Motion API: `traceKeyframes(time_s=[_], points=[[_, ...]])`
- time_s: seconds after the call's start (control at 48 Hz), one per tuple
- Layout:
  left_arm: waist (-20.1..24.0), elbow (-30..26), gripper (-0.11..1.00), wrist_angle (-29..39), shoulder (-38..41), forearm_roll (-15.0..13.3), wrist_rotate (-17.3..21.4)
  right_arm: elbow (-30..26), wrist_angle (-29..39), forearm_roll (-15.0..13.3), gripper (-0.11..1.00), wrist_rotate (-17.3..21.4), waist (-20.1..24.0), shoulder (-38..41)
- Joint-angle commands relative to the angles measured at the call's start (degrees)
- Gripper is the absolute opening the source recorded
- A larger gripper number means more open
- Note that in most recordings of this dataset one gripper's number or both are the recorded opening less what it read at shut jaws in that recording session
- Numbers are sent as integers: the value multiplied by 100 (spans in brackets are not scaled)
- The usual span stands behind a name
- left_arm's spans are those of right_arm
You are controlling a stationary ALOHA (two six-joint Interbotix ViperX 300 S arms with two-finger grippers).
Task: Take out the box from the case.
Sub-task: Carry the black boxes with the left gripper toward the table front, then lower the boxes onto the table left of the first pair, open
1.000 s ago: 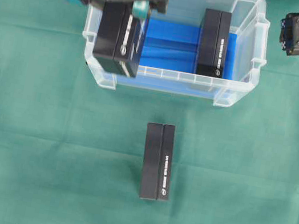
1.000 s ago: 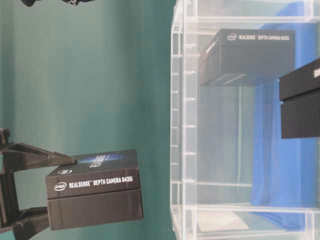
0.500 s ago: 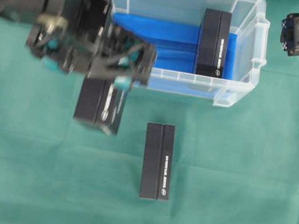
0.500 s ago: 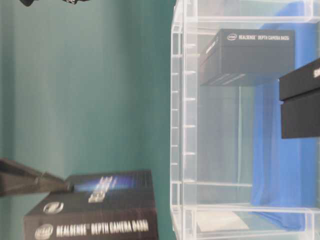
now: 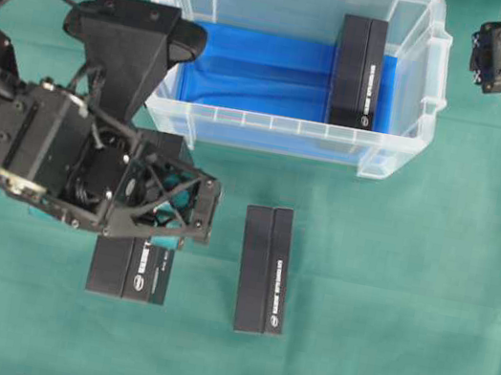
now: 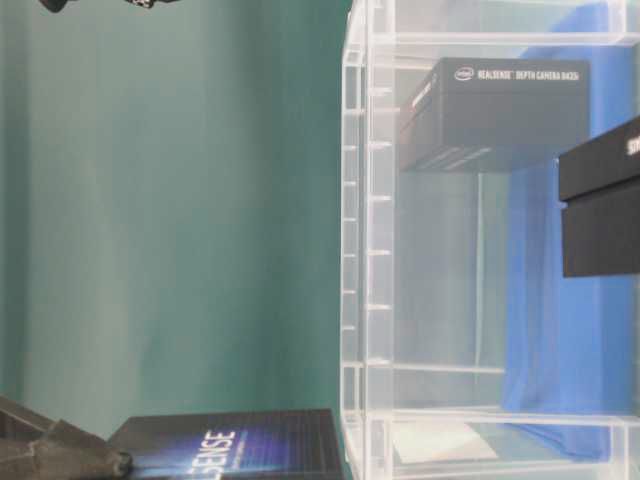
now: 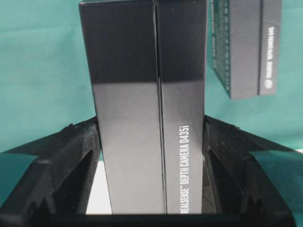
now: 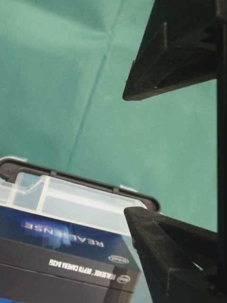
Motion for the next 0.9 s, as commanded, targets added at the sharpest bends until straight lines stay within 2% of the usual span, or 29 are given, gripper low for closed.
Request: traceKeyframes(time_s=[0.0, 0.417, 0.646, 0.875], points=[[-18, -62, 61, -9, -237, 26, -9, -53, -35, -26, 92, -9, 9, -70], [-18, 9, 61, -18, -237, 35, -9, -53, -35, -26, 92, -9, 9, -70], [-62, 396, 61, -193, -255, 35, -9, -53, -35, -26, 92, -9, 9, -70], [-88, 1046, 61, -844, -360, 35, -141, -53, -18, -26, 92, -9, 9, -70]])
